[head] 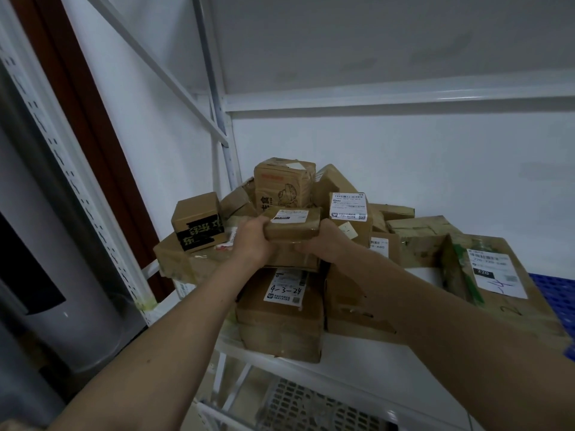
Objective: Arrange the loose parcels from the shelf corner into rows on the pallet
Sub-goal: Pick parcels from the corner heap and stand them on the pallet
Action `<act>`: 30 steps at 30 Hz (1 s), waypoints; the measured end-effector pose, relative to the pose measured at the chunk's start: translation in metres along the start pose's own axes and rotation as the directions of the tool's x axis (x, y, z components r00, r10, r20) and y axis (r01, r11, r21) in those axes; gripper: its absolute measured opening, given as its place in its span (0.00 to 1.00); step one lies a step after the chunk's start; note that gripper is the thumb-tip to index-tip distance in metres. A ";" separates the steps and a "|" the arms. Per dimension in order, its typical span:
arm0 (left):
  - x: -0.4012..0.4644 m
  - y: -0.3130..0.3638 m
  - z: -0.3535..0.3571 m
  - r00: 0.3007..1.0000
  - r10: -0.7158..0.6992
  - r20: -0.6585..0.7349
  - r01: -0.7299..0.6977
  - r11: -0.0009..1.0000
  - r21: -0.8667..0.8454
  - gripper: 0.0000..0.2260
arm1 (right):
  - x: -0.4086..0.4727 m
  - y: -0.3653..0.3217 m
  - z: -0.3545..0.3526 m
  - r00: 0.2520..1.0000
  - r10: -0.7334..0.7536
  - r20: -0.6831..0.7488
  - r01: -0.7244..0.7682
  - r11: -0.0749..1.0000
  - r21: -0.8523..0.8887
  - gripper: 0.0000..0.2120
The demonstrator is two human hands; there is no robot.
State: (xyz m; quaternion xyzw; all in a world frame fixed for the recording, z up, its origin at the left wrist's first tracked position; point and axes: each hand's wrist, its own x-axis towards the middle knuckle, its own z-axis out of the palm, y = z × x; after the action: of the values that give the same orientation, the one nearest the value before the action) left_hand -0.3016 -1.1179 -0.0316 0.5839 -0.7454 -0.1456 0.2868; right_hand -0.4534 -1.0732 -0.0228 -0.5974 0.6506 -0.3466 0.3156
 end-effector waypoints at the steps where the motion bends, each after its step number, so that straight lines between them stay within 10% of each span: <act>1: -0.001 0.001 -0.002 1.000 0.004 -0.025 -0.004 1.000 -0.011 0.21 | 0.000 -0.003 -0.002 0.999 -0.041 -0.018 0.040 0.999 -0.020 0.23; 14: -0.002 0.025 -0.028 0.970 0.082 -0.229 -0.131 0.969 -0.208 0.29 | -0.002 -0.026 -0.023 0.971 -0.099 -0.217 0.131 0.982 0.138 0.36; 30: 0.011 0.143 0.010 0.903 0.320 -0.286 -0.392 0.886 -0.245 0.29 | -0.050 -0.010 -0.139 0.835 -0.068 -0.546 0.118 0.991 0.057 0.25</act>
State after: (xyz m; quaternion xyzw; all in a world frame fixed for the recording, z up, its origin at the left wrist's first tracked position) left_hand -0.4218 -1.0901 0.0419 0.3994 -0.7701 -0.1295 0.4803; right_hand -0.5581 -1.0136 0.0632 -0.4912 0.6673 -0.5451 0.1275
